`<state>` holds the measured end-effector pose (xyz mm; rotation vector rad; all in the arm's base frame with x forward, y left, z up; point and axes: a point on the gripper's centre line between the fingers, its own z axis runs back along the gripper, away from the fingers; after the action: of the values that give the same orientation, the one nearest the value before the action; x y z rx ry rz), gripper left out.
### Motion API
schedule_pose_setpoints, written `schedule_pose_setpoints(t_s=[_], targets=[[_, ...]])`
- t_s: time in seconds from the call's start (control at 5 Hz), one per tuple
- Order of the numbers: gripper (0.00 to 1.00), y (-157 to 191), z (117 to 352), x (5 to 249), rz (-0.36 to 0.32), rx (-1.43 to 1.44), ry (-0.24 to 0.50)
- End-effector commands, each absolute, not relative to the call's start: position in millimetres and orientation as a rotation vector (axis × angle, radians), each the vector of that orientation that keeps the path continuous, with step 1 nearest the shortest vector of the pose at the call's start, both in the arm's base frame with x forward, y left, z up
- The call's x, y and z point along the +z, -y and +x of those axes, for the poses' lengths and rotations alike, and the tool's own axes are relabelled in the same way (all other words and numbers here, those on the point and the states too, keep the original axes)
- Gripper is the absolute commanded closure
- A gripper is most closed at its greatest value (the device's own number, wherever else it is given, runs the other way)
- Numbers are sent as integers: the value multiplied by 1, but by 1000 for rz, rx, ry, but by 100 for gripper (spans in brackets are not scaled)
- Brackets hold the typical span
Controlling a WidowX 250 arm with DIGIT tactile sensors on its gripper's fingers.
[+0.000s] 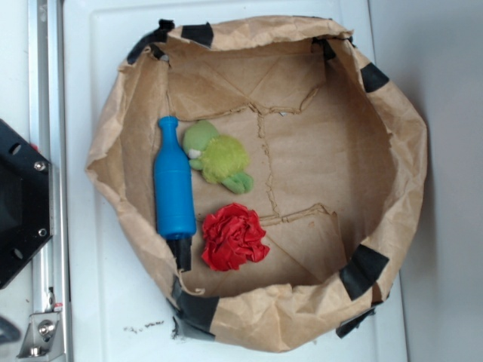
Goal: Grab the green animal.
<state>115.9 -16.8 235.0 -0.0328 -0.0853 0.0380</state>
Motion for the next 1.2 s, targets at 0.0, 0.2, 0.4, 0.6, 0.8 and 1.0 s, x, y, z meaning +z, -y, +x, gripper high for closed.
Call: schedule_pose_setpoints(t_s=[0.0,0.2,0.4,0.6,0.8,1.0], targets=[[0,17,116,235,-33,38,85],[0,20,157,240,-46,67,98],[0,14,182,237,-33,81,91],[0,2,209,223,-31,-9,102],[0,-21,245,195,-84,-233,141],[0,-42,274,174,-76,-294,140]])
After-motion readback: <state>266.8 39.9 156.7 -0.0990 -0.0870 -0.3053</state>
